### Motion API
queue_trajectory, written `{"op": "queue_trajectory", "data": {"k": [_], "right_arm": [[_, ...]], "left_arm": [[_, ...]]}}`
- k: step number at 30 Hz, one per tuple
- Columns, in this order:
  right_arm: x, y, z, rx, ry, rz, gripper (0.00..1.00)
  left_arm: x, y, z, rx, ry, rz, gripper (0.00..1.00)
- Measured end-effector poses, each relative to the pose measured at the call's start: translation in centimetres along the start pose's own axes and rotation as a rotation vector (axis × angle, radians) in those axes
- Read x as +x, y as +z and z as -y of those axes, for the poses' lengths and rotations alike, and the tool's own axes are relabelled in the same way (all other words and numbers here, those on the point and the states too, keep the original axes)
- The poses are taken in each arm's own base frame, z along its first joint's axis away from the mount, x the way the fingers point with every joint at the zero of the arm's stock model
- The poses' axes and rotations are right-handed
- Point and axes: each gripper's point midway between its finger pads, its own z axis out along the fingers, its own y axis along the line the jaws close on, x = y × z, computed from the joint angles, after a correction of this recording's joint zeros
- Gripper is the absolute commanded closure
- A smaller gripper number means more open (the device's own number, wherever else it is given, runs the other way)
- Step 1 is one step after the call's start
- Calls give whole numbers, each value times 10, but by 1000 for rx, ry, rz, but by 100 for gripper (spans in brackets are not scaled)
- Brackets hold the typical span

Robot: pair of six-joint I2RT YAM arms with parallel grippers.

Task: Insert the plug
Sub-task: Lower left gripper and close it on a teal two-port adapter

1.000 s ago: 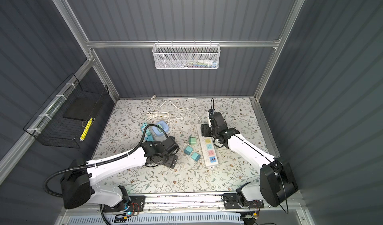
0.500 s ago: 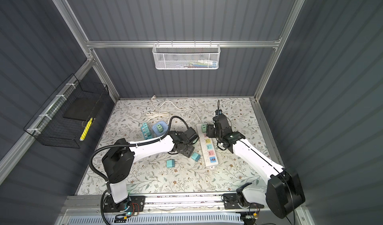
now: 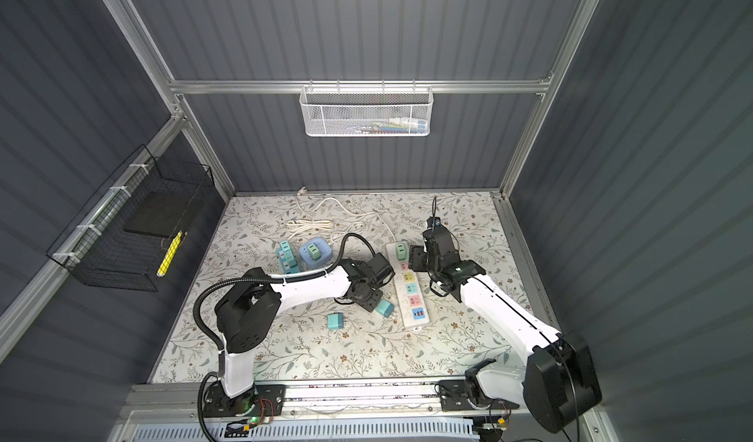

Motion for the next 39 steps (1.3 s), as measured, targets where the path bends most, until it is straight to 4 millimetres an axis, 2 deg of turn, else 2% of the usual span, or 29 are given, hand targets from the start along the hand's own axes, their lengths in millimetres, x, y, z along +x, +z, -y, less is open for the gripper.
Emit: {"op": "queue_trajectory", "data": {"k": [5,8,16,21,24,28,39], "right_arm": [[2,0,0,-4,-4,-5,31],[2,1,0,-2,-3,-5,31],[2,1,1,-1,-2,-5,31],[3,0,2,2,-3,-12,31],[5,0,2,4,-4,-19,31],[5,0,2,4,-4,-20,31],[6,0,1,-3,-4,-24,31]], "left_arm": [[-4,2,1,31,-9,7,44],[-5,3,2,44,-8,6,50],[-7,4,3,53,-1,15,57],[-5,5,3,49,15,13,44],[-1,7,2,45,27,1,43],[0,8,1,44,42,-5,53],[-4,10,1,45,65,35,63]]}}
